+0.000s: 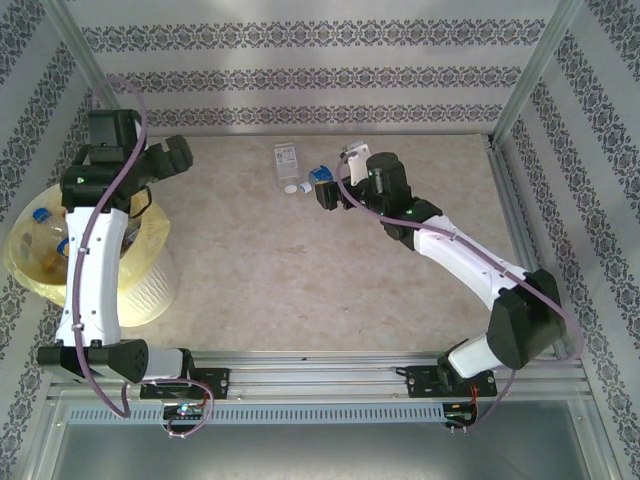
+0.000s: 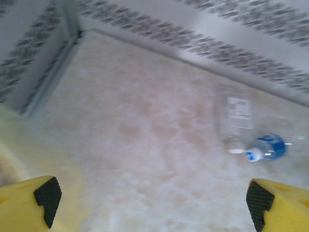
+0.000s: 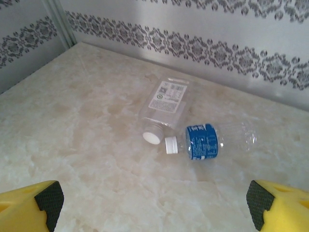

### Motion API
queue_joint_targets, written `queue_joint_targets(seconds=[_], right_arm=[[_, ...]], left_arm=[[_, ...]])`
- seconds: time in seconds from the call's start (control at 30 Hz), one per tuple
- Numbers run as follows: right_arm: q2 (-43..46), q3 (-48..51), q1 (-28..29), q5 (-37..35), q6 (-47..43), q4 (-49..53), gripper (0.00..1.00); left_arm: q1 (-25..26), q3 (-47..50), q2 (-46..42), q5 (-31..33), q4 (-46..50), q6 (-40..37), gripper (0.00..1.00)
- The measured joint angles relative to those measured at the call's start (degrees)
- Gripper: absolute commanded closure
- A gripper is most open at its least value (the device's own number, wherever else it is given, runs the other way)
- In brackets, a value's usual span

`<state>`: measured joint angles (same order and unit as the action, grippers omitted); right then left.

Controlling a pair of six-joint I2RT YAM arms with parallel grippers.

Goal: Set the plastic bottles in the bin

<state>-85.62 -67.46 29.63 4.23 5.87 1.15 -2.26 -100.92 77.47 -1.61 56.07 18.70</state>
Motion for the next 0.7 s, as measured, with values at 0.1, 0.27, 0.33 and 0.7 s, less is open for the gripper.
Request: queue_joint_targets(seconds=[0.1, 0.27, 0.33, 0.7], right_arm=[[-4.0, -3.7, -2.8, 1.4, 1.9, 2.6, 0.02], [-12.7, -13.8, -7.6, 1.8, 8.7, 11.6, 0.02], [-16.5, -18.4, -8.9, 1.8, 12.2, 15.2, 0.02], [-36.3, -39.6, -12.9, 2.7, 32.0, 28.4, 0.02]], left_arm=[[3.3, 2.1, -0.1, -2.6, -4.3, 1.8, 0.0], [7.5, 6.8, -0.1, -6.4, -10.6, 4.8, 0.0], [8.4, 8.3, 0.0, -7.2, -12.6, 5.8, 0.0], [10.6, 13.6, 1.3, -11.0, -19.5, 8.8, 0.0]])
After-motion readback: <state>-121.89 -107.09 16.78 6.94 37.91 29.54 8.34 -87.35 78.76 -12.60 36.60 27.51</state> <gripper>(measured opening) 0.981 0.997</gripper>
